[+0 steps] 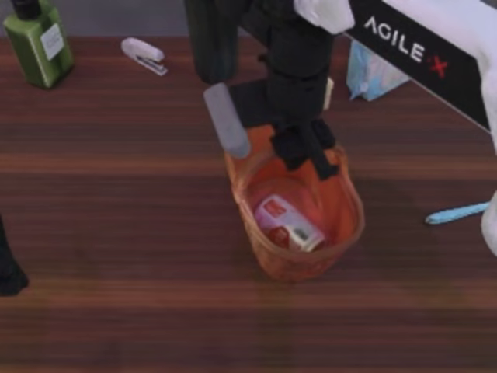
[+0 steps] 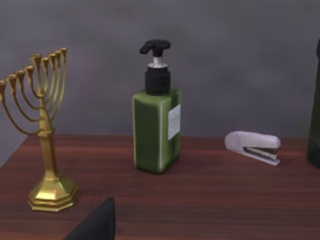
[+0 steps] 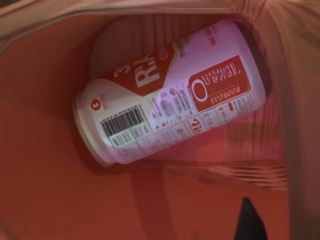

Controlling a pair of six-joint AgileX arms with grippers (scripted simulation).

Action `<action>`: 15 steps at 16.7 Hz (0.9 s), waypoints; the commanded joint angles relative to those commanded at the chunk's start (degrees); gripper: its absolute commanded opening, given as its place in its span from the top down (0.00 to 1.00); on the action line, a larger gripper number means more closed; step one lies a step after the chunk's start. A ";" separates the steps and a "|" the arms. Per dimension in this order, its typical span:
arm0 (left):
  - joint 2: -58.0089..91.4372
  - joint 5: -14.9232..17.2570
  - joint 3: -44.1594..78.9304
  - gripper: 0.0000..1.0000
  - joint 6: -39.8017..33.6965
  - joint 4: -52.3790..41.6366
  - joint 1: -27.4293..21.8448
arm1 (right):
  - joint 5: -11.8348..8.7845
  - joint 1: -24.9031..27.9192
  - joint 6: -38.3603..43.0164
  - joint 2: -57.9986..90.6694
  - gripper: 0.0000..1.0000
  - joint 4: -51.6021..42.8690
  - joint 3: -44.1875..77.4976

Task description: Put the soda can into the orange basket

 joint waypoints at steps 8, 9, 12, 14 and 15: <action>0.00 0.00 0.00 0.00 0.00 0.00 0.00 | 0.01 -0.12 -0.15 0.39 1.00 -0.93 1.02; 0.00 0.00 0.00 0.00 0.00 0.00 0.00 | 0.01 -0.25 -0.31 0.78 1.00 -2.21 2.42; 0.00 0.00 0.00 0.00 0.00 0.00 0.00 | 0.03 -0.82 -1.00 2.24 1.00 -7.67 9.70; 0.00 0.00 0.00 0.00 0.00 0.00 0.00 | 0.04 -1.12 -1.57 3.09 1.00 -11.53 14.98; 0.00 0.00 0.00 0.00 0.00 0.00 0.00 | 0.05 -1.29 -1.78 3.41 1.00 -13.19 16.91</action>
